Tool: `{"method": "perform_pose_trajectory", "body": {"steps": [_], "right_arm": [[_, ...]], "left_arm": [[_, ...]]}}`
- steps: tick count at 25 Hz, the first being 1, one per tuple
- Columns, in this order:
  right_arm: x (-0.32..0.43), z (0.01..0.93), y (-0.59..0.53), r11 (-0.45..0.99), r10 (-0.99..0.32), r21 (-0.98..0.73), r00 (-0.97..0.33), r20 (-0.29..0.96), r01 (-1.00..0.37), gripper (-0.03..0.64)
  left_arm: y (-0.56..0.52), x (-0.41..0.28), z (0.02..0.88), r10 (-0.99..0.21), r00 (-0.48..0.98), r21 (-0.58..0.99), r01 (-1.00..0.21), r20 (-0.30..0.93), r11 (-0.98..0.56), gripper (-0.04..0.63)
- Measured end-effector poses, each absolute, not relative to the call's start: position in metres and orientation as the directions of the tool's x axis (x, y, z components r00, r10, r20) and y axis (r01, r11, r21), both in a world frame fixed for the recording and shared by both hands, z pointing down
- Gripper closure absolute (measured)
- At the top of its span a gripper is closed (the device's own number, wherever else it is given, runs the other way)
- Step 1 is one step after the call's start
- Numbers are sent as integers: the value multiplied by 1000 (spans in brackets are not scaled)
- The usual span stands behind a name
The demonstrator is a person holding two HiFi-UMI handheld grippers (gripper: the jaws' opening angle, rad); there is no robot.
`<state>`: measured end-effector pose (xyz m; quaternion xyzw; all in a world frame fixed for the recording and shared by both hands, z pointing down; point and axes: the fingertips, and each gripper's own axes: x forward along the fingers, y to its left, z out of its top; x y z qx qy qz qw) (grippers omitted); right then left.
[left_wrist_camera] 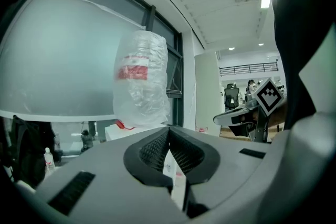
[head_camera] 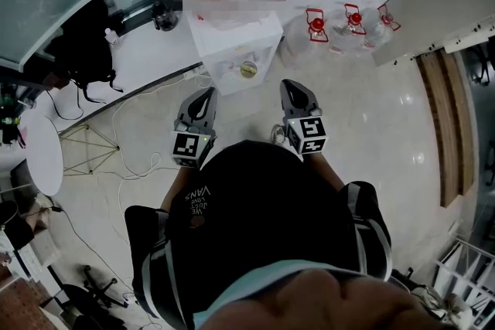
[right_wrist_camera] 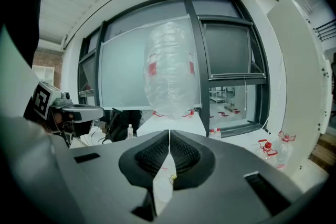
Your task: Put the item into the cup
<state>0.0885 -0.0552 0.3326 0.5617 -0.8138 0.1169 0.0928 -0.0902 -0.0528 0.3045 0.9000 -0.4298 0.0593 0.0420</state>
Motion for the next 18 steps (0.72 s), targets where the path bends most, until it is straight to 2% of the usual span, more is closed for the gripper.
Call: {"method": "perform_pose_trajectory", "body": {"steps": [18], "right_arm": [[85,334,-67,371,-882,-82,-379,279,-925,572]], "left_arm": [[-56,-85,312,-763,625,33,-777,166,-629,575]]}}
